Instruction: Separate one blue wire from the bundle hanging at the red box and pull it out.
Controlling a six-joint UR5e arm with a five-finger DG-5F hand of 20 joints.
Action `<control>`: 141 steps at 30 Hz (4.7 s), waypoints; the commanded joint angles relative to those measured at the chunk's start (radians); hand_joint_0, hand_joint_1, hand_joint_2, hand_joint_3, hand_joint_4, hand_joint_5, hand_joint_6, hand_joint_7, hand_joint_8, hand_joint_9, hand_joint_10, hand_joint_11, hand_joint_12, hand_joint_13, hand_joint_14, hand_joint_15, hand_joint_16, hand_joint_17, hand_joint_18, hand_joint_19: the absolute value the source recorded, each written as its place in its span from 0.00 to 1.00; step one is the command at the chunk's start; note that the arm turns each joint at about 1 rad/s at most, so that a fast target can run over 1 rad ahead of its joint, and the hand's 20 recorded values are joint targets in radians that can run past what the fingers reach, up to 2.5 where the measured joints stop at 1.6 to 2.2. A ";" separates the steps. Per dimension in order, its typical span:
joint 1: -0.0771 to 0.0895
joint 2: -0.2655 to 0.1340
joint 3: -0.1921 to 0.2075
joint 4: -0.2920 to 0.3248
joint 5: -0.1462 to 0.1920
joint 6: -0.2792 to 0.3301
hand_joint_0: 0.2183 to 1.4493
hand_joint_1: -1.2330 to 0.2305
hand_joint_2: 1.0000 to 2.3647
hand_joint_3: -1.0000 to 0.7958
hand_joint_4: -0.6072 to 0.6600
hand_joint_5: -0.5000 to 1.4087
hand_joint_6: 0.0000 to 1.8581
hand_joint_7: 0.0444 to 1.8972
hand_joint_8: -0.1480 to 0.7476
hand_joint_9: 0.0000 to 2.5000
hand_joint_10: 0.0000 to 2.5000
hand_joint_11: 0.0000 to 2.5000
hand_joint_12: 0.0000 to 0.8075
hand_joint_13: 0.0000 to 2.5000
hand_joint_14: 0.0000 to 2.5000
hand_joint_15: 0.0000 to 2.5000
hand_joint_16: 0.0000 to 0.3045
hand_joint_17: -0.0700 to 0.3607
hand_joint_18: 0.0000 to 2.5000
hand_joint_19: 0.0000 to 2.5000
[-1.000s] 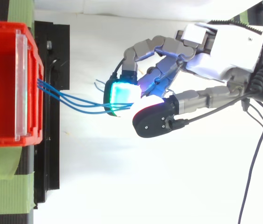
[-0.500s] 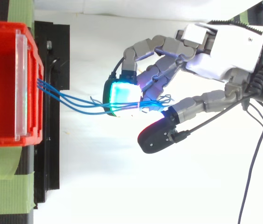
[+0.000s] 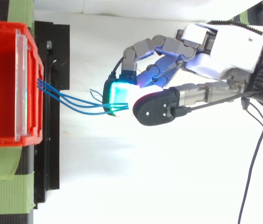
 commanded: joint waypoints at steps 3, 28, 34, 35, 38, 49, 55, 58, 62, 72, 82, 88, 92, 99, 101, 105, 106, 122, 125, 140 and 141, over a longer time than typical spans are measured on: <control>0.000 0.000 -0.002 -0.002 0.000 0.000 0.32 0.50 0.02 0.42 0.65 0.14 0.44 0.57 0.56 0.36 0.01 0.40 0.41 0.49 0.00 0.65 0.17 0.43 0.29 0.42; 0.000 0.000 0.000 -0.003 0.000 -0.002 0.29 0.42 0.01 0.34 0.66 0.14 0.44 0.56 0.57 0.37 0.01 0.40 0.42 0.50 0.00 0.65 0.17 0.43 0.30 0.42; 0.000 0.000 0.000 -0.002 0.000 -0.002 0.33 0.38 0.01 0.39 0.65 0.15 0.45 0.56 0.57 0.38 0.01 0.41 0.41 0.51 0.00 0.65 0.16 0.42 0.30 0.42; 0.000 0.000 0.000 -0.002 0.000 -0.002 0.34 0.37 0.01 0.39 0.64 0.15 0.45 0.56 0.57 0.38 0.01 0.41 0.41 0.51 0.00 0.65 0.16 0.42 0.30 0.42; 0.000 0.000 0.000 -0.003 0.000 -0.002 0.35 0.34 0.02 0.41 0.63 0.15 0.45 0.55 0.57 0.38 0.01 0.41 0.41 0.51 0.00 0.66 0.16 0.42 0.30 0.42; 0.000 0.000 0.000 -0.005 0.000 0.002 0.43 0.27 0.02 0.49 0.61 0.14 0.46 0.55 0.54 0.37 0.01 0.41 0.40 0.50 0.00 0.67 0.15 0.41 0.29 0.41; 0.000 0.000 0.000 0.000 0.000 0.000 0.45 0.23 0.02 0.44 0.61 0.14 0.46 0.56 0.51 0.33 0.01 0.40 0.41 0.47 0.00 0.67 0.16 0.41 0.27 0.41; 0.000 0.000 0.000 -0.002 0.000 0.000 0.46 0.22 0.02 0.42 0.61 0.13 0.46 0.56 0.51 0.32 0.01 0.40 0.41 0.46 0.00 0.67 0.16 0.41 0.27 0.41; 0.000 0.000 0.000 -0.005 0.000 0.000 0.46 0.21 0.01 0.40 0.61 0.13 0.46 0.56 0.51 0.31 0.01 0.40 0.41 0.46 0.00 0.66 0.16 0.41 0.27 0.40; 0.000 0.000 0.000 -0.003 0.000 -0.002 0.45 0.20 0.01 0.38 0.60 0.13 0.45 0.57 0.50 0.29 0.01 0.39 0.41 0.44 0.01 0.66 0.16 0.42 0.26 0.38; 0.000 0.000 0.000 0.000 0.000 -0.002 0.45 0.19 0.01 0.39 0.61 0.13 0.45 0.56 0.50 0.28 0.01 0.38 0.43 0.43 0.01 0.65 0.16 0.42 0.26 0.38; 0.000 0.000 0.000 0.000 0.000 -0.002 0.37 0.27 0.01 0.37 0.61 0.13 0.45 0.56 0.51 0.29 0.01 0.39 0.42 0.44 0.01 0.65 0.16 0.42 0.26 0.39; 0.000 0.000 0.000 0.000 0.000 -0.002 0.31 0.36 0.01 0.37 0.64 0.13 0.43 0.56 0.53 0.30 0.01 0.39 0.43 0.45 0.00 0.65 0.16 0.42 0.26 0.40; 0.000 0.000 -0.002 -0.003 0.000 -0.002 0.32 0.38 0.01 0.39 0.64 0.14 0.43 0.57 0.54 0.31 0.01 0.39 0.43 0.46 0.00 0.65 0.16 0.42 0.26 0.40; 0.000 0.000 0.000 -0.003 0.000 -0.002 0.32 0.38 0.01 0.41 0.64 0.14 0.43 0.57 0.54 0.32 0.01 0.39 0.42 0.46 0.00 0.65 0.16 0.42 0.26 0.40; 0.000 0.000 0.000 -0.005 0.000 -0.002 0.33 0.38 0.02 0.41 0.64 0.14 0.43 0.57 0.54 0.32 0.01 0.39 0.43 0.46 0.00 0.65 0.16 0.42 0.26 0.40; 0.000 0.000 0.000 -0.005 0.000 -0.002 0.32 0.37 0.01 0.40 0.64 0.14 0.43 0.57 0.54 0.32 0.01 0.39 0.43 0.46 0.00 0.65 0.16 0.42 0.26 0.40; 0.000 0.000 0.000 -0.003 0.000 -0.002 0.25 0.38 0.00 0.28 0.66 0.14 0.42 0.58 0.56 0.32 0.01 0.39 0.45 0.46 0.00 0.64 0.18 0.45 0.27 0.40; 0.000 0.000 0.000 -0.005 0.000 -0.002 0.27 0.37 0.00 0.28 0.65 0.14 0.42 0.57 0.56 0.32 0.01 0.39 0.44 0.46 0.00 0.64 0.17 0.44 0.26 0.40; 0.000 0.000 0.000 -0.008 0.000 0.000 0.34 0.39 0.01 0.39 0.65 0.15 0.44 0.56 0.56 0.35 0.01 0.39 0.42 0.48 0.01 0.64 0.16 0.42 0.27 0.40; 0.000 0.000 0.000 -0.008 0.000 0.000 0.34 0.39 0.01 0.39 0.65 0.15 0.44 0.56 0.56 0.35 0.01 0.39 0.42 0.48 0.00 0.64 0.16 0.42 0.27 0.40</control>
